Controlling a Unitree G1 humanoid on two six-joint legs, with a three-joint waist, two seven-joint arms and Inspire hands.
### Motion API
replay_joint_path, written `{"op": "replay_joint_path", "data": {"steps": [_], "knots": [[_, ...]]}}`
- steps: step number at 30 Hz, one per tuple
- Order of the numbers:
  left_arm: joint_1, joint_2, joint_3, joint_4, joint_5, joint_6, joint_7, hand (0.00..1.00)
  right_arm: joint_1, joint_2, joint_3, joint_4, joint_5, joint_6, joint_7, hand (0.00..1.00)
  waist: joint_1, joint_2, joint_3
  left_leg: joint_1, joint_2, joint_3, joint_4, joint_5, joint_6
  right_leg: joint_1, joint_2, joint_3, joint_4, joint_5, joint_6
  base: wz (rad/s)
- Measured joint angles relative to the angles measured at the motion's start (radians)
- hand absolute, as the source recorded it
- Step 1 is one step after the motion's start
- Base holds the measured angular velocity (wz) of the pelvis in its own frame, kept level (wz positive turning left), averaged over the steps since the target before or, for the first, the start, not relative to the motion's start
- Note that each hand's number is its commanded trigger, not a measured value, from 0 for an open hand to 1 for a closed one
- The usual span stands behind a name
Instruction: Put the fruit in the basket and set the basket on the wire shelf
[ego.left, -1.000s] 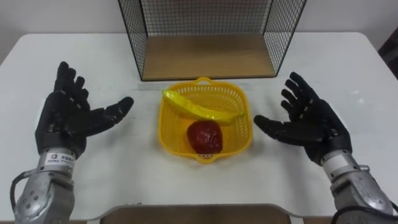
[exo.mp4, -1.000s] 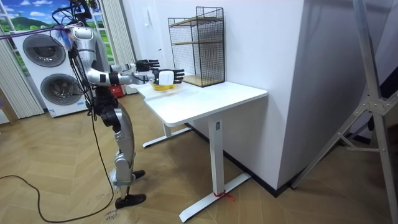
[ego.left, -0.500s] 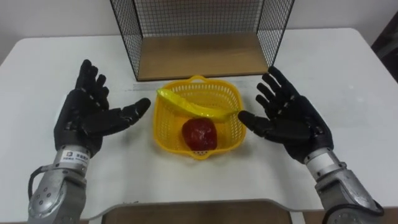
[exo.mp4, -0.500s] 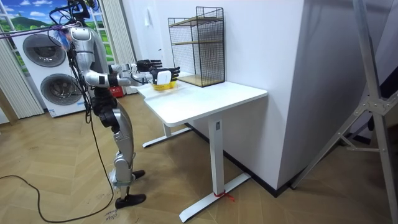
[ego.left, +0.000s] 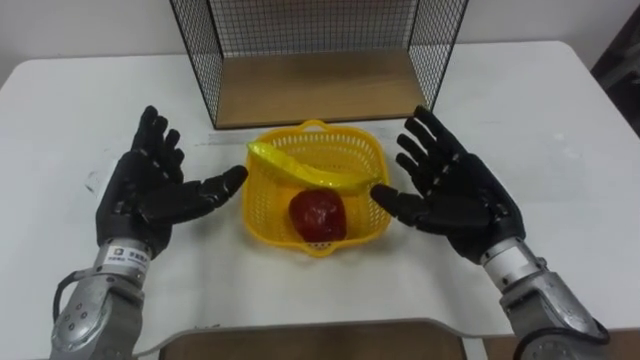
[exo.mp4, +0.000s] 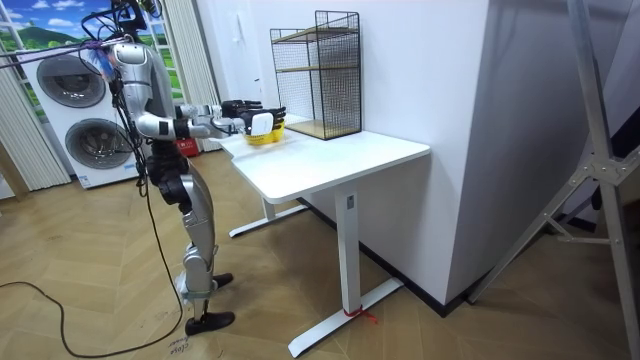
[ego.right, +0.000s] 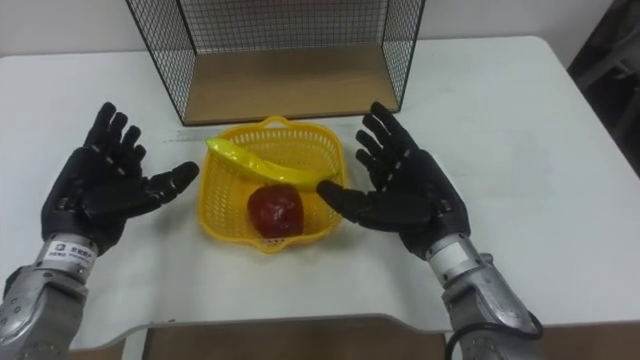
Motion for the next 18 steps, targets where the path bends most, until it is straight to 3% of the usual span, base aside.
{"op": "replay_joint_path", "data": {"steps": [18], "knots": [[0.004, 0.001, -0.102, 0.067, 0.031, 0.003, -0.058, 0.0, 0.002, 0.016, 0.098, 0.028, -0.08, -0.001, 0.0, 0.0, 0.001, -0.004, 0.0004, 0.0, 0.005, 0.003, -0.004, 0.0, 0.0, -0.002, 0.0, -0.001, -0.001, 0.0, 0.0, 0.0]]}}
